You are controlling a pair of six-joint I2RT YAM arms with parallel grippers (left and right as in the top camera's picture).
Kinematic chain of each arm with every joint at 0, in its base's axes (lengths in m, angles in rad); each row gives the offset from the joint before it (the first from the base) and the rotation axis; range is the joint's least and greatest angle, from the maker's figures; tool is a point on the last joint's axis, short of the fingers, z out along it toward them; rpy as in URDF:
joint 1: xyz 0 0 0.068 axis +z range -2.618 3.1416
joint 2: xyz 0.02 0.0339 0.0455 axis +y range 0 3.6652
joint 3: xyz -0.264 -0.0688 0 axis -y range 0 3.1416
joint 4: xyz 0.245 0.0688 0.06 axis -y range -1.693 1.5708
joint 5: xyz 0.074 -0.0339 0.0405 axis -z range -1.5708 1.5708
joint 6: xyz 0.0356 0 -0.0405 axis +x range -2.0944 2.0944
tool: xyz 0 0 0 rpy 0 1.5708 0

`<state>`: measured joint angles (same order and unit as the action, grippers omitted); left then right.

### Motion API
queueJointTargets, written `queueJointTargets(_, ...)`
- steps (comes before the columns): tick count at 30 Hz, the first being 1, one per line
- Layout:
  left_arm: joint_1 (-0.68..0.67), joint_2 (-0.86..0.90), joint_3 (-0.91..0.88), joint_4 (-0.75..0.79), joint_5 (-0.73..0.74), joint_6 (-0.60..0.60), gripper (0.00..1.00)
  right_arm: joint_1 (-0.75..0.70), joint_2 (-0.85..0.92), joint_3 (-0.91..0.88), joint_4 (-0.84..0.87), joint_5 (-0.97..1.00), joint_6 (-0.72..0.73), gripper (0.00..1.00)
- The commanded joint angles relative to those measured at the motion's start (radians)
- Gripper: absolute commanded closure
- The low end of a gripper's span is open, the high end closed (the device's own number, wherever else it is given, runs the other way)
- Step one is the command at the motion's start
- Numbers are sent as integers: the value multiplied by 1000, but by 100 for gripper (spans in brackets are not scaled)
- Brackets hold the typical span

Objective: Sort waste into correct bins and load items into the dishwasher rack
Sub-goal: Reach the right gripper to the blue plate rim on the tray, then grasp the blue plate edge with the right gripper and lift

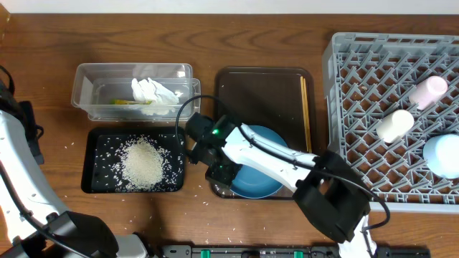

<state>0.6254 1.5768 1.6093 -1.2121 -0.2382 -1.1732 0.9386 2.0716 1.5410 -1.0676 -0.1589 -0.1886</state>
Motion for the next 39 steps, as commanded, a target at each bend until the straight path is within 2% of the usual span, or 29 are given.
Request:
queueJointTargets(1,2,2,-3,-6,-6,10,11,34,14,-14,-15,6,54,48)
queueJointTargets(6,2,2,-3,-6,-6,10,11,49,29,-31,-23,92,102,51)
queueJointTargets(9,2,2,-3,-6,-6,10,11,49,30,-31,-16,103,104,62)
queueJointTargets(12,2,2,-3,-6,-6,10,11,49,30,-29,-5,103,106,80)
queueJointTargets(17,2,2,-3,-6,-6,10,11,48,29,-3,1,103,138,98)
queueJointTargets(24,2,2,-3,-6,-6,10,11,21,29,148,-58,124,174,99)
queueJointTargets(28,2,2,-3,-6,-6,10,11,-35,28,320,-175,261,240,99)
queueJointTargets(33,2,2,-3,-6,-6,10,11,-175,27,558,-354,391,256,99)
queueJointTargets(39,2,2,-3,-6,-6,10,11,-449,-5,771,-440,338,255,99)
